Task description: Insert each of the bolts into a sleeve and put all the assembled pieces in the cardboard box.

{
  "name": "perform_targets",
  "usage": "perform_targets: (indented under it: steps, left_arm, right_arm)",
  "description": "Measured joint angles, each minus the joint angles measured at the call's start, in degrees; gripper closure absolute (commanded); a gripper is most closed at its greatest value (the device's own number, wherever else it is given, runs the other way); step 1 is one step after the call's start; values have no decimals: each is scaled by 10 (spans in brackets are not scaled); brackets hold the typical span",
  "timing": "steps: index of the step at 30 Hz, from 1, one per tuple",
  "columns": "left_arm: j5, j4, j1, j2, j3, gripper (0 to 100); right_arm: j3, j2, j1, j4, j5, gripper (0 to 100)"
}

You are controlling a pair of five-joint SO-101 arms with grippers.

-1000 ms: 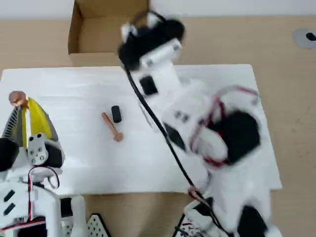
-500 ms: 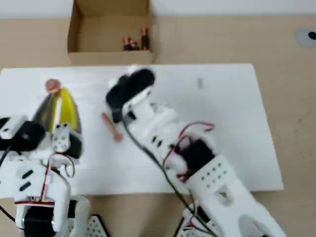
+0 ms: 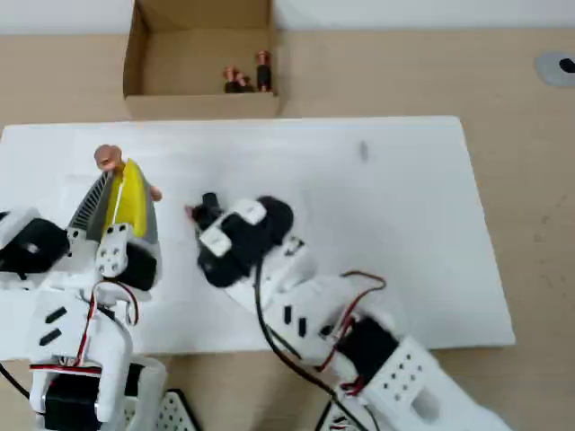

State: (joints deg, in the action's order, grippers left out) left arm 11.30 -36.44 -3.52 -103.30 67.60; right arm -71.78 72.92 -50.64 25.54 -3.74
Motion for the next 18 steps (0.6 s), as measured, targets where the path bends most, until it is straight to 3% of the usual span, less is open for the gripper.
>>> perform_targets:
  steps: [8,18]
  left_arm:
    - [12,-112,-152,-3,-76,990]
    - [13,-125,-142,-3,-113,988]
  right_arm:
    - [-33,49,-1,-4,0,988]
    - [-33,51,1,-5,0,988]
